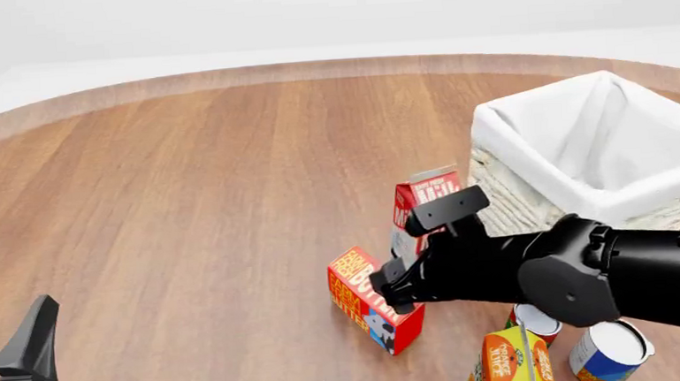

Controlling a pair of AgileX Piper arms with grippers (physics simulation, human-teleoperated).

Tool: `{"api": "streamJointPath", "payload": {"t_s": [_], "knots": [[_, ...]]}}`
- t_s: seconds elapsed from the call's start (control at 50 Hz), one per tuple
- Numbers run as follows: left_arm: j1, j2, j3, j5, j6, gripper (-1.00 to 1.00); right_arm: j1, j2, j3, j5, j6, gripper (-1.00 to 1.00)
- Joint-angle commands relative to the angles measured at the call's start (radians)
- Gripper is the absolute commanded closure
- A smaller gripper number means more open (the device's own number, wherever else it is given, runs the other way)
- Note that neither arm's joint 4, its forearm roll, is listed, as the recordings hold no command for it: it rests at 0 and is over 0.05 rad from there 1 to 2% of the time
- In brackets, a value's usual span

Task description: Pick up the cream cheese box and the butter, and put them in the basket.

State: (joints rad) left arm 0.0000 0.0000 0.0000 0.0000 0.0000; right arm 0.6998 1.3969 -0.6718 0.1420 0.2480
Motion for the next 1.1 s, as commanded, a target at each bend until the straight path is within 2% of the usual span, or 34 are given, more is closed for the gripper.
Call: {"api": "streamJointPath", "payload": {"t_s": [0.02,0.52,0.8,1.1], "knots": [[0.0,0.0,0.0,0.0,0.0,-1.0,0.01,0.01,0.005,-0.009,0.005,-1.0],[0.0,0.0,0.0,0.0,0.0,-1.0,0.028,0.064,0.04,-0.067,0.025,-1.0],[0.0,0.0,0.0,0.0,0.0,-1.0,0.015,0.074,0.035,-0.067,0.008,-1.0],[0.0,0.0,0.0,0.0,0.0,-1.0,0.029,0.098,0.062,-0.099,0.026,-1.0]]}}
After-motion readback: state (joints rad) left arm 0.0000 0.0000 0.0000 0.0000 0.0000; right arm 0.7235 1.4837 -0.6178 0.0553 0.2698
